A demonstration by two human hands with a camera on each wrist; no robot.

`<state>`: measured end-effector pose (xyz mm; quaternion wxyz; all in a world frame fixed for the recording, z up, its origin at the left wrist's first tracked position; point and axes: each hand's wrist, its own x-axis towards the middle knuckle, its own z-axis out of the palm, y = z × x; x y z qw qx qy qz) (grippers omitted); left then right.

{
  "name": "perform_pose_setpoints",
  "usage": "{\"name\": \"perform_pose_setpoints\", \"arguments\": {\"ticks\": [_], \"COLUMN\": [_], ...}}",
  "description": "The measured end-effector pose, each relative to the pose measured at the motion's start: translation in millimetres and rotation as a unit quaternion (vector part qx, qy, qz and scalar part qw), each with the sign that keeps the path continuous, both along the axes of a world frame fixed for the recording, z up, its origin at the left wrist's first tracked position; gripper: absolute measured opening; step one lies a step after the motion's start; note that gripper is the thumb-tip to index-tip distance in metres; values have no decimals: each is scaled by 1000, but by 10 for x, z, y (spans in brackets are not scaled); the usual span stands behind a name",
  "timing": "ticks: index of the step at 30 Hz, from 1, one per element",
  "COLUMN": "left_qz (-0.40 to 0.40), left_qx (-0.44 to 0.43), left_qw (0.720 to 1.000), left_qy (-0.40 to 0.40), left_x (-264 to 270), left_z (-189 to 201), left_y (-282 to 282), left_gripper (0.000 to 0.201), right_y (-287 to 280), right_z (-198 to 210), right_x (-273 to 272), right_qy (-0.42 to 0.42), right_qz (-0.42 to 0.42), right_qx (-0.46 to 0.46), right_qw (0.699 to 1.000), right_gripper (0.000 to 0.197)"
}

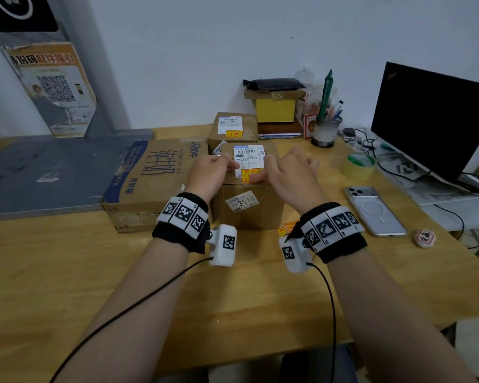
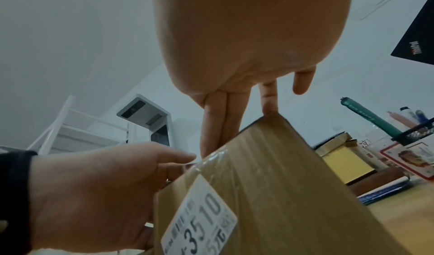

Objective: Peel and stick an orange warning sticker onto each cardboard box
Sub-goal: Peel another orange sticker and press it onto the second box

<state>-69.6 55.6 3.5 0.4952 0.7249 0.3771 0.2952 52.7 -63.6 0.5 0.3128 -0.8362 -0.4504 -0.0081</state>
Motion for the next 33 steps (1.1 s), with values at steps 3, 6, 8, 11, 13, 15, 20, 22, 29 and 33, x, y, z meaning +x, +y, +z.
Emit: {"name": "perform_pose_setpoints", "arguments": {"ticks": [3, 6, 8, 11, 13, 15, 20, 22, 29, 33], "left_qz": [1, 3, 6, 3, 2, 3, 13, 14, 10, -10], "left_qx": [2, 10, 15, 13, 14, 17, 9, 8, 8, 21], "left_qw": [1000, 1000, 1000, 1000, 1000, 1000, 1000, 1000, 1000, 999], "left_qy": [2, 4, 4, 3, 6, 7, 9, 8, 14, 30], "left_x": [9, 16, 18, 27, 34, 36, 38, 40, 27, 13], "left_z": [-6, -14, -17, -11, -13, -21, -43, -44, -8, 29], "left_y": [-4, -8, 7, 8, 13, 11, 47, 53, 44, 39], "left_gripper": [36, 37, 37, 36, 35, 36, 33, 32, 34, 28], "right_y": [5, -24, -45, -51, -51, -70, -73, -46, -101, -156], "right_z": [-13, 17, 65, 64, 39, 77, 82, 10, 40, 76], "right_x": [-1, 15, 11, 4, 26, 35, 41, 66, 119, 99], "right_qy": [-5, -6, -15, -24, -23, -27, -35, -22, 36, 100], "right_qz": [-30, -35, -40, -50, -54, -50, -61, -64, -51, -45], "right_qx": [-30, -24, -15, -45, -61, -56, -50, -49, 7, 50], "right_qw": [999, 999, 999, 997, 996, 997, 996, 997, 998, 993], "right_gripper": [59, 58, 55, 55, 55, 51, 51, 56, 52, 42]}}
